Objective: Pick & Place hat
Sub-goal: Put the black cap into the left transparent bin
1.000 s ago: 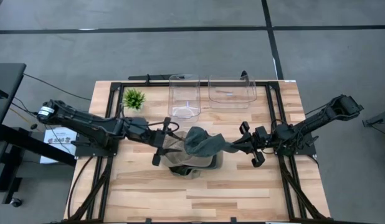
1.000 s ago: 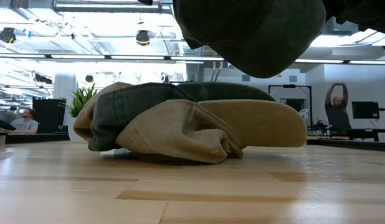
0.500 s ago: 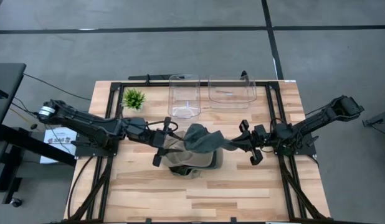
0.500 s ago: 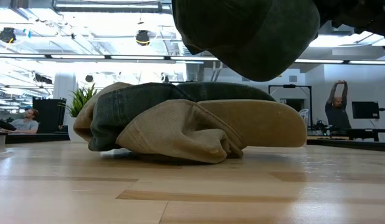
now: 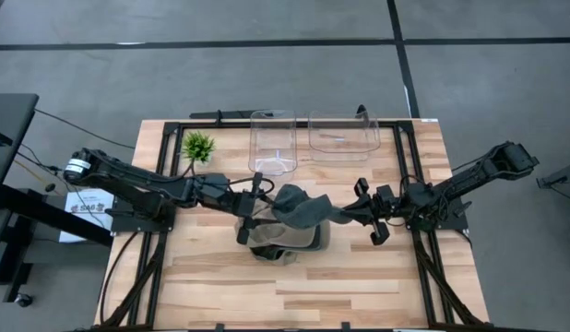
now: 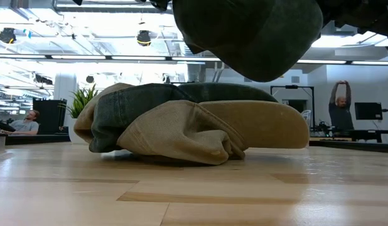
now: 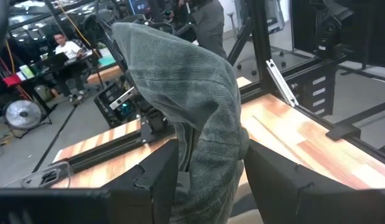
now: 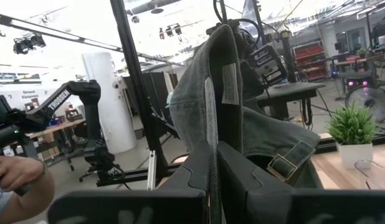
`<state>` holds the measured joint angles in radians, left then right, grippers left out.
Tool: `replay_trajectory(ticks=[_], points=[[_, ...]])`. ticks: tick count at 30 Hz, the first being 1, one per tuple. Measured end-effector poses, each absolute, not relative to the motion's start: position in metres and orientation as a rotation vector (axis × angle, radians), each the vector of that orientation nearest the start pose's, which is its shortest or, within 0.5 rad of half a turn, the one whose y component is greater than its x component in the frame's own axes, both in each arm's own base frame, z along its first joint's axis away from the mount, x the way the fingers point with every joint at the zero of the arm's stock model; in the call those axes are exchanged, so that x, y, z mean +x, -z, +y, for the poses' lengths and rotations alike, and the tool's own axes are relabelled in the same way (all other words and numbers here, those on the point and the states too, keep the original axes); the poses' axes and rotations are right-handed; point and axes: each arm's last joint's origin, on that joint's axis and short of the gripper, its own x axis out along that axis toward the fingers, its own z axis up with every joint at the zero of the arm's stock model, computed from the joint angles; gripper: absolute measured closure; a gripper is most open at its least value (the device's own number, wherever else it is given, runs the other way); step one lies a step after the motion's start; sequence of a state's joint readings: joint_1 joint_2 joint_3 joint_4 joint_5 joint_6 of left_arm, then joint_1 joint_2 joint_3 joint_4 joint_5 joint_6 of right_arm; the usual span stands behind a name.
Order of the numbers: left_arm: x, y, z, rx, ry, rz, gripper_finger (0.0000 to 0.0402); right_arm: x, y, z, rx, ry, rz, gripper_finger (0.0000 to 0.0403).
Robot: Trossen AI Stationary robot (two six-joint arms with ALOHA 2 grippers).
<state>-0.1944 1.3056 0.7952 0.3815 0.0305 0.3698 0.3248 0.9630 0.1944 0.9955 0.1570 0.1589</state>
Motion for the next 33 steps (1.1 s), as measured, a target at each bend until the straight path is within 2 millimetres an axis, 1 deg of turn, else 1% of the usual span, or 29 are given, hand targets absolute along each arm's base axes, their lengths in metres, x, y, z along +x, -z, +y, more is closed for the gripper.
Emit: replay_trajectory(ticks=[18, 25, 33], points=[[0.284, -0.280, -0.058, 0.367, 0.281, 0.069, 0.0227, 0.173, -0.215, 0.053, 0.212, -0.184, -0.207, 0.0395], [0.286, -0.279, -0.059, 0.366, 0.295, 0.059, 0.0263, 0.173, -0.215, 0.053, 0.212, -0.184, -0.207, 0.0395], [0.298, -0.261, -0.059, 0.368, 0.293, 0.109, 0.0296, 0.173, -0.215, 0.053, 0.212, -0.184, -0.206, 0.0395]])
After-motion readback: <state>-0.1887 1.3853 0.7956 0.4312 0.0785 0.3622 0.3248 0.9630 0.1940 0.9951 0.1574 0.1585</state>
